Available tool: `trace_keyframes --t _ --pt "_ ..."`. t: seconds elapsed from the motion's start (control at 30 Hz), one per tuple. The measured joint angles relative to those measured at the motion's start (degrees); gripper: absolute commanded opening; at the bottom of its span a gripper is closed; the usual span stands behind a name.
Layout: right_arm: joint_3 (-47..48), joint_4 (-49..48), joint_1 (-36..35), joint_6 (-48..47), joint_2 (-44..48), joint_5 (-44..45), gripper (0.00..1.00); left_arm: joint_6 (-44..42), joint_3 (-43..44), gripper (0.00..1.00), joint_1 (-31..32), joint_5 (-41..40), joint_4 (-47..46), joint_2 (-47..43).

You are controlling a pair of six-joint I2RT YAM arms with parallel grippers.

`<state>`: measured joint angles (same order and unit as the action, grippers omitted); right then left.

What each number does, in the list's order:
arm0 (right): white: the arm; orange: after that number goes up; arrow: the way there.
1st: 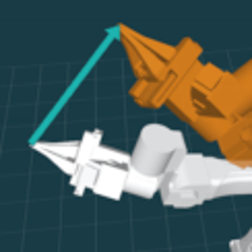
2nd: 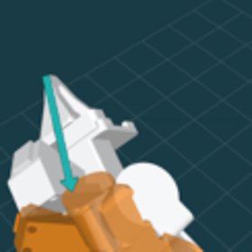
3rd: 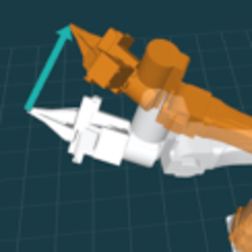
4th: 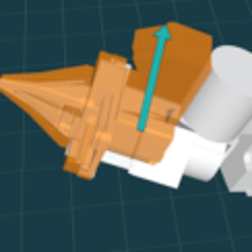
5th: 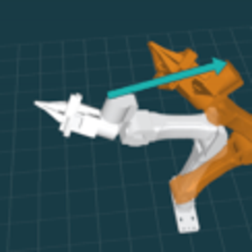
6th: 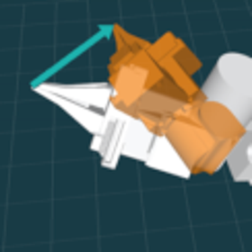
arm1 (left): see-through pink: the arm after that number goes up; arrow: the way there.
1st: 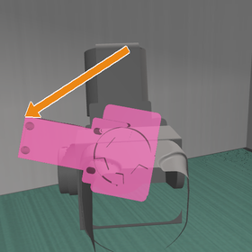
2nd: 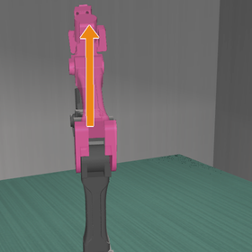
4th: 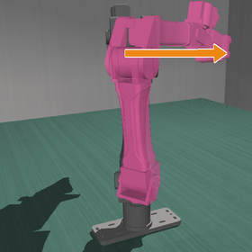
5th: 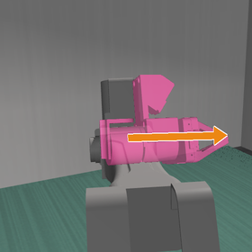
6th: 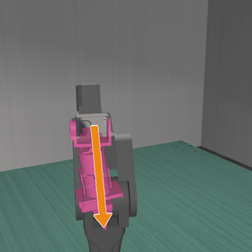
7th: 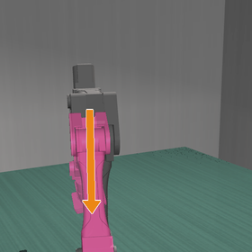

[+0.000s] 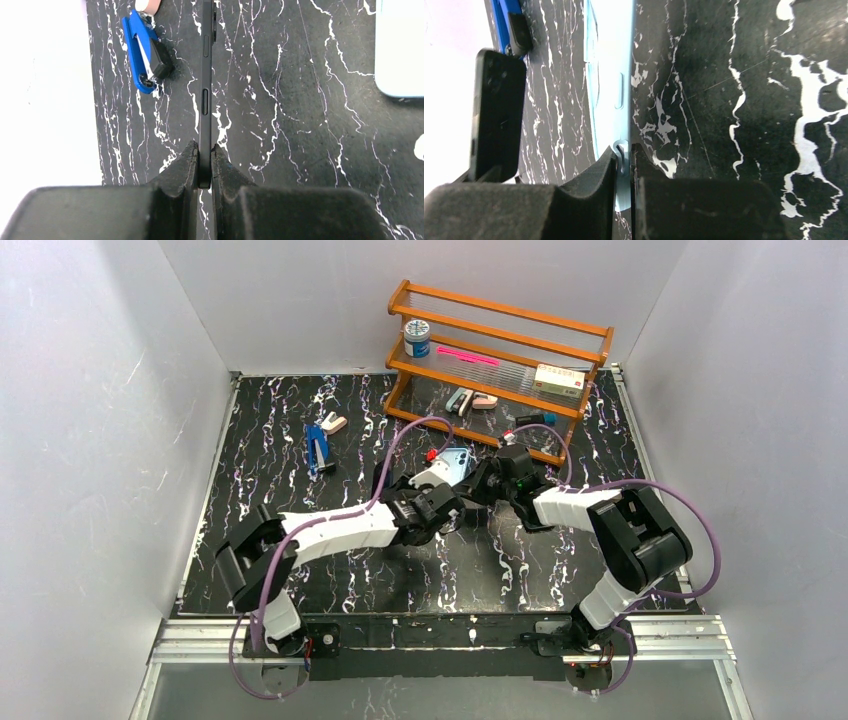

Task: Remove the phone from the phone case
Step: Place the phone at the center of the board.

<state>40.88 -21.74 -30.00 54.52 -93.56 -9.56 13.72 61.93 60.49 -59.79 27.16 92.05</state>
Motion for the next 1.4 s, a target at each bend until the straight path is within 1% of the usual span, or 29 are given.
trace_keyframes --t 0.13,0.3,0.47,0.6,0.7,1.07,1.23,1.4 --pt "-0.42 -1.03 0.00 -0.76 0.00 -2.71 0.01 -3.85 0.04 0.00 -2.08 0.57 -4.35 4.83" --pt "-0.44 -1.64 0.00 -1.49 0.00 -4.83 0.01 -6.16 0.48 0.00 -3.98 1.03 -6.12 11.17" --pt "-0.44 -1.53 0.00 -2.58 0.00 -5.84 0.01 -7.58 1.92 0.06 -5.38 0.28 -7.54 13.94" --pt "-0.44 -1.42 0.00 -3.56 0.00 -6.23 0.01 -8.15 3.39 0.12 -6.29 0.35 -8.57 15.56" --pt "-0.44 -1.07 0.00 -3.91 0.00 -6.58 0.01 -8.24 3.78 0.19 -6.62 0.70 -8.98 16.65" --pt "-0.46 -0.20 0.00 -5.22 0.07 -8.20 0.01 -7.26 3.82 0.38 -7.08 4.57 -8.85 18.29" --pt "-0.46 0.83 0.00 -5.51 0.13 -8.46 0.01 -6.36 3.82 0.48 -7.19 6.01 -8.74 18.29" --pt "-0.44 1.51 0.00 -6.56 0.13 -9.09 0.01 -5.33 3.82 0.62 -8.26 8.39 -8.72 18.25"
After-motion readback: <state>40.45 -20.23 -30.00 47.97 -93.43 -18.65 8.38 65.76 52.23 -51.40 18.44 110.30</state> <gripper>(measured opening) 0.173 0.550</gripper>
